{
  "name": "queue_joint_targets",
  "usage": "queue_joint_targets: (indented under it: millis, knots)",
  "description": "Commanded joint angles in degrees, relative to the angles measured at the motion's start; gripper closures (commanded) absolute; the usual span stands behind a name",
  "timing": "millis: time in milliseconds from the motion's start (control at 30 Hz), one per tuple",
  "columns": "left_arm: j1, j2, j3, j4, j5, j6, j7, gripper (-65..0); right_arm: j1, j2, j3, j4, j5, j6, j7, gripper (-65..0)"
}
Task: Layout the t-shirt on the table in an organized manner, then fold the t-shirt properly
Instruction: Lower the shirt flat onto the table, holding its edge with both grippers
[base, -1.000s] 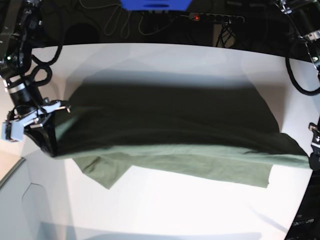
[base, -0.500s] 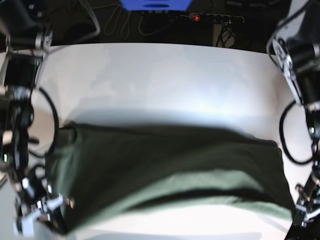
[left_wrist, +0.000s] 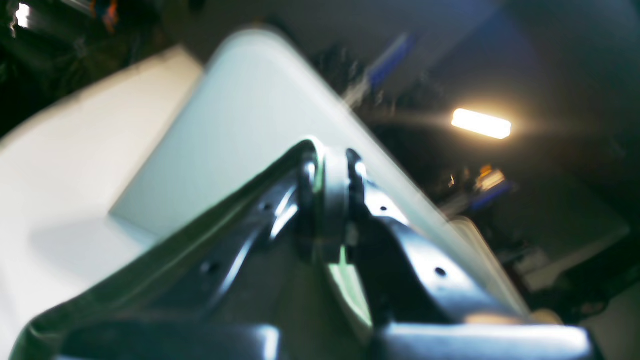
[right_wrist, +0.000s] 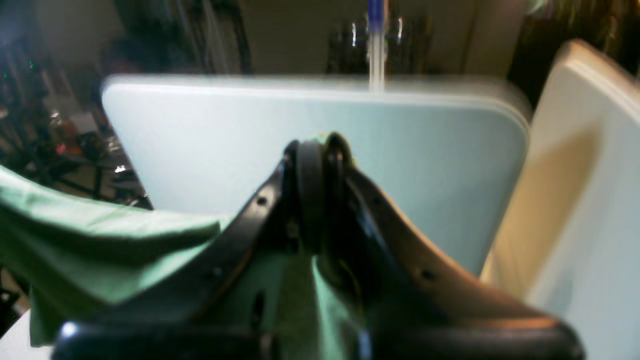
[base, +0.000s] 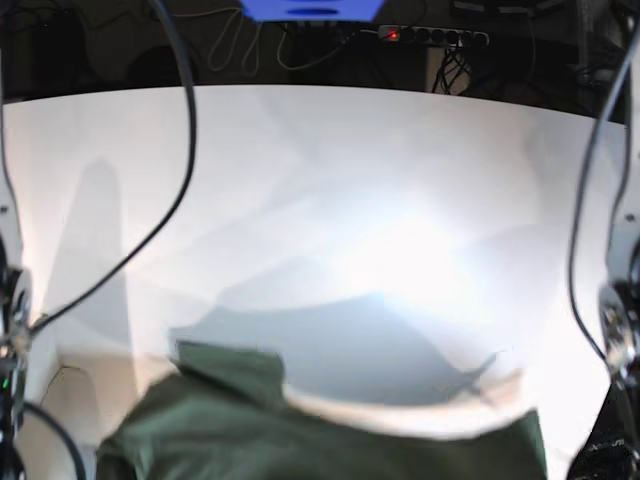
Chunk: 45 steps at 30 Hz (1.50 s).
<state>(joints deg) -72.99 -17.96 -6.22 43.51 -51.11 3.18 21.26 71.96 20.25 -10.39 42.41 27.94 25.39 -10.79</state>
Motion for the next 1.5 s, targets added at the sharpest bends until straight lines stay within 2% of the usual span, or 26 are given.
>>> queue_joint_targets:
  millis: [0, 267, 367, 533, 700, 833, 933, 1133, 1267, 1467]
  knots:
    - [-2.01, -0.11, 0.72, -0.12, -0.36, -1.03, -1.43, -0.4, 2.84, 0.98, -0.11, 0.97, 0.94, 0.42, 2.48, 0.0]
    - [-2.01, -0.29, 1.25, 2.96, -0.71, -1.03, -1.52, -0.4, 2.84, 2.91, -0.20, 1.32, 1.37, 0.42, 2.57, 0.0]
    - [3.76, -1.34, -1.12, 7.35, -0.71, -1.03, -1.43, -0.4, -0.80, 4.15, 2.70, 6.07, 1.37, 0.42, 2.21, 0.0]
    - [15.01, -1.43, -3.67, 14.74, -2.73, -0.94, -0.03, -0.4, -16.80, 4.76, 7.54, 21.19, 1.02, 0.42, 2.04, 0.0]
    - [30.49, -1.43, -9.12, 20.98, -9.77, -0.94, 4.72, -0.4, -40.36, 4.76, 12.02, 36.05, 0.94, 0.42, 2.48, 0.0]
    - [41.47, -1.25, -12.64, 22.91, -12.58, -1.03, 5.34, -0.4, -55.57, 1.60, 14.83, 41.59, 1.11, 0.42, 3.89, 0.0]
    - [49.39, -0.99, -13.17, 26.08, -13.28, -1.03, 5.16, -0.4, -65.06, -0.43, 16.85, 43.43, 1.11, 0.50, 7.40, 0.0]
    - [61.96, -1.17, -13.52, 30.82, -13.37, -1.03, 4.99, -0.4, -79.74, -1.74, 17.91, 43.34, 1.02, 0.50, 14.17, 0.0]
    - [68.02, -0.99, -18.53, 31.35, -13.37, -1.03, 5.43, -0.4, -87.83, -2.10, 17.91, 43.26, 1.02, 0.50, 15.31, 0.0]
    - [75.32, -0.90, -22.92, 31.61, -13.37, -1.11, 5.16, -0.4, -92.58, -1.92, 17.73, 35.52, 1.02, 0.50, 16.90, 0.0]
